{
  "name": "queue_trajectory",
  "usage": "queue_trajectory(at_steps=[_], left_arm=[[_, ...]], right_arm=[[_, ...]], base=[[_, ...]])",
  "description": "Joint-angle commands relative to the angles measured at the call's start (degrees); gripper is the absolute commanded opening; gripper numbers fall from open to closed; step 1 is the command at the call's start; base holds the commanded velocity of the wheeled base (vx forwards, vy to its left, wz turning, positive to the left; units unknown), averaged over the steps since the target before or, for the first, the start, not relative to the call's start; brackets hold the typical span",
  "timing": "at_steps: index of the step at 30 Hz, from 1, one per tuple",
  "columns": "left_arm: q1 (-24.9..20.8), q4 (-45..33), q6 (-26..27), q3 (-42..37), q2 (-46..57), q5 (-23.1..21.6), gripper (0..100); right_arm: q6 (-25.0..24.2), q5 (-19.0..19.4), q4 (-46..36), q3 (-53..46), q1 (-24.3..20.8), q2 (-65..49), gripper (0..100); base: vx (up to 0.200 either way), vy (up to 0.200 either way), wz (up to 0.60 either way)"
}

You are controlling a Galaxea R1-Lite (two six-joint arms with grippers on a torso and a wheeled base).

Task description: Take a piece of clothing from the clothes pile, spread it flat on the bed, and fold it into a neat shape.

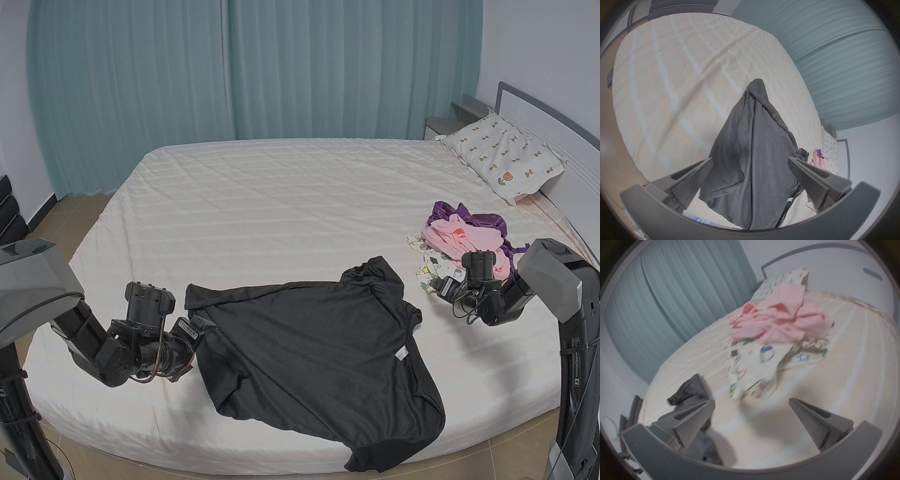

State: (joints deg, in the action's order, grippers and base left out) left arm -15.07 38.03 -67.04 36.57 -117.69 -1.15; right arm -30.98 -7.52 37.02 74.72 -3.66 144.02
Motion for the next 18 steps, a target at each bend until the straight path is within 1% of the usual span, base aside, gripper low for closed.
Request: queue_trajectory(at_steps=[1, 2, 3, 6, 7, 8, 12, 16, 17, 18], left_arm=[[0.0, 0.1, 0.0, -0.1, -0.3, -0.1, 100], [0.0, 0.1, 0.0, -0.1, -0.3, -0.1, 100], [0.0, 0.0, 0.0, -0.1, -0.3, -0.1, 100], [0.0, 0.0, 0.0, -0.2, -0.3, -0.1, 100], [0.0, 0.0, 0.0, -0.2, -0.3, -0.1, 100], [0.0, 0.0, 0.0, -0.2, -0.2, 0.0, 100], [0.0, 0.0, 0.0, -0.2, -0.2, 0.0, 100], [0.0, 0.0, 0.0, -0.1, -0.2, 0.0, 100], [0.0, 0.0, 0.0, -0.1, -0.2, 0.0, 100], [0.0, 0.0, 0.0, -0.1, -0.2, 0.0, 100]], right_arm=[[-3.1, 9.0, 0.1, -7.9, -1.3, -6.2, 100], [-3.1, 10.5, 0.2, -9.4, -1.8, -6.6, 100], [-2.9, 11.1, 0.2, -10.2, -2.1, -6.7, 100], [-2.5, 11.2, 0.2, -12.5, -4.5, -6.4, 100], [-2.5, 11.2, 0.2, -12.5, -4.5, -6.4, 100], [-1.9, 11.1, 0.2, -13.4, -5.7, -5.9, 100], [1.5, 11.1, 0.2, -14.2, -7.5, -4.2, 100], [3.1, 11.0, 0.2, -15.1, -8.6, -3.8, 100], [3.7, 11.0, 0.2, -15.4, -8.6, -3.7, 0], [4.4, 11.0, 0.1, -15.4, -8.6, -3.4, 0]], base=[[0.000, 0.000, 0.00], [0.000, 0.000, 0.00], [0.000, 0.000, 0.00], [0.000, 0.000, 0.00], [0.000, 0.000, 0.00], [0.000, 0.000, 0.00], [0.000, 0.000, 0.00], [0.000, 0.000, 0.00], [0.000, 0.000, 0.00], [0.000, 0.000, 0.00]])
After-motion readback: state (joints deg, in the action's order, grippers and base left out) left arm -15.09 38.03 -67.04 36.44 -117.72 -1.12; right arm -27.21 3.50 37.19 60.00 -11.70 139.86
